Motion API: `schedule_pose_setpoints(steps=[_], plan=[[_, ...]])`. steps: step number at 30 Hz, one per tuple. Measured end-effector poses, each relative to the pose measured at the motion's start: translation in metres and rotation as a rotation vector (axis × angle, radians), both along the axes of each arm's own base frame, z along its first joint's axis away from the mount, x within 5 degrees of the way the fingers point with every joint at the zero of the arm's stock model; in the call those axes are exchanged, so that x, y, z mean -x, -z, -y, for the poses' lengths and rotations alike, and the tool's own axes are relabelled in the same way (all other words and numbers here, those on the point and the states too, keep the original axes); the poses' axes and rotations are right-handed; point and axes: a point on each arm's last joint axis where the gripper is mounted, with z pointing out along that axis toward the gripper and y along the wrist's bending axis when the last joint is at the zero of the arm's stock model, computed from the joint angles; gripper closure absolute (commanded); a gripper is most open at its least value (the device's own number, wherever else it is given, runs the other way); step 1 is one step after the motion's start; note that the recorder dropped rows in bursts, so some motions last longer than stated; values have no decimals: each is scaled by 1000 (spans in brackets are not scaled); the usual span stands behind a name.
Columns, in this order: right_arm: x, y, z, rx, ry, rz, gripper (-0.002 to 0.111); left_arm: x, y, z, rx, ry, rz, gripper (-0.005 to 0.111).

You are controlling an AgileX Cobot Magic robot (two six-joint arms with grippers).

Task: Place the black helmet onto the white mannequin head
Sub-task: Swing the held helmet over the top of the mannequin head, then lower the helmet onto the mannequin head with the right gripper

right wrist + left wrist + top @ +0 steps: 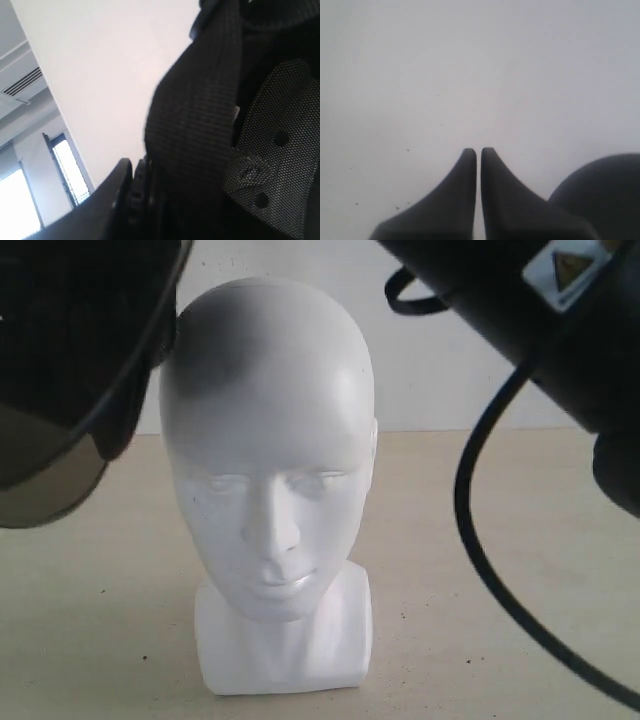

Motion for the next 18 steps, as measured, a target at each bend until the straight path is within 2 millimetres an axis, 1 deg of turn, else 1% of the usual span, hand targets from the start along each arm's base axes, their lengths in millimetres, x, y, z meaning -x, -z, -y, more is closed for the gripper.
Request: schedule_pose_setpoints(steps=[4,7,9,12,14,18], plan=[[-2,13,2,18,38,-18,108,-11,-20,4,-26,51,5,102],[-4,22,4,25,68,-41,108,-24,-27,12,-77,124,-4,102],[-5,27,5,26,85,-51,108,-35,-26,17,-122,179,-33,102],[-4,30,6,25,99,-44,108,-56,-20,25,-190,259,-101,102],[-2,31,10,20,116,-32,108,-69,-15,29,-220,301,-138,102],[4,36,21,20,165,-12,108,-87,-8,31,-237,340,-185,102]])
